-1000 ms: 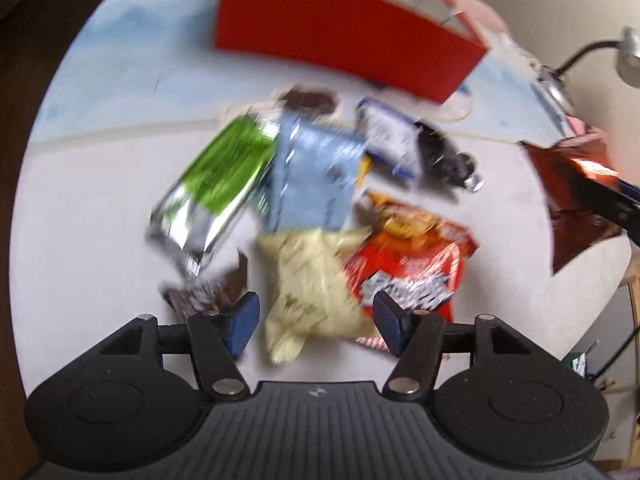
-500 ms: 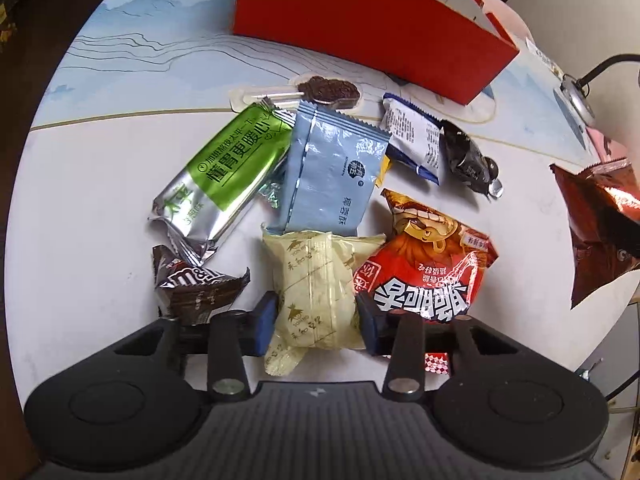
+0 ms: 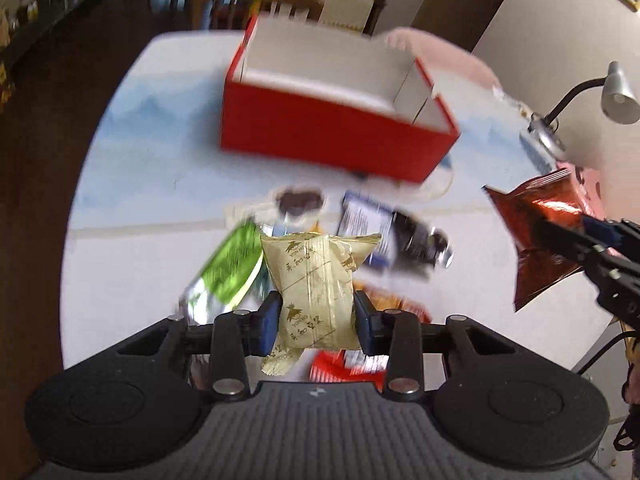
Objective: Organize snacks
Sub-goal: 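Lift the cream packet with the left tool while the right tool lifts the brown bag, then lower both packets into the red box and open both tools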
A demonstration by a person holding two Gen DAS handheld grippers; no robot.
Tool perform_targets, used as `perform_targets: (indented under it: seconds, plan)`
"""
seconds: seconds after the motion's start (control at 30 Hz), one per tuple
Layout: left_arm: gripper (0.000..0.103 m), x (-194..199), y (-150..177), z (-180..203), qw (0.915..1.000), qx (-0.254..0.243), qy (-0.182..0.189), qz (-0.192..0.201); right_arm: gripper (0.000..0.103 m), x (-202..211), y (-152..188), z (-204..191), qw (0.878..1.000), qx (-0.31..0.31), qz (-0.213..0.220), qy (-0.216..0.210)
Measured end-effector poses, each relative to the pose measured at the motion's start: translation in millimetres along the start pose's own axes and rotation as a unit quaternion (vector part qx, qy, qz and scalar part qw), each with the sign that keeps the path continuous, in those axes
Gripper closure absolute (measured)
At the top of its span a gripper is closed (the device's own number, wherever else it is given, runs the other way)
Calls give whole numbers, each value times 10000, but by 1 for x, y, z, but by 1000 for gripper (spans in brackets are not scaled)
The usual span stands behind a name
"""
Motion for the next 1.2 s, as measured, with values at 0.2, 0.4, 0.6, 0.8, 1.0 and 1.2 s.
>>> perform_targets:
  seconds: [0.2, 0.4, 0.6, 0.8, 1.0, 1.2]
  plan:
    - [66, 8, -47, 24, 9996, -81, 15, 253, 67, -18, -30, 27, 9999, -38, 108, -48]
    - [66, 3, -95, 49, 9982, -274, -103, 526, 67, -45, -61, 63, 9996, -34, 263, -93]
    - [66, -28, -146, 63, 9976, -288, -364, 506, 67, -91, -85, 92, 9996, -109, 156, -197]
    - [66, -68, -191, 64, 9960, -326, -750, 368, 67, -144, -94, 101, 9995, -46, -137, -288]
    - [66, -108, -213, 61, 9944, -280, -1007, 129, 67, -187, -93, 101, 9969, -187, -533, -541]
    - [66, -144, -221, 57, 9929, -247, -1145, -225, 67, -222, -89, 100, 9925, -202, -928, -764]
Point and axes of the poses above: each gripper's, at about its wrist camera, not at the fingertips, and x roughly against the way its jaws point, z to its right, y to its underside, the point moved 3 cm from there along -x, roughly the way its jaws point, and after that the axes turned 11 degrees about x, right-handed, at the moved point
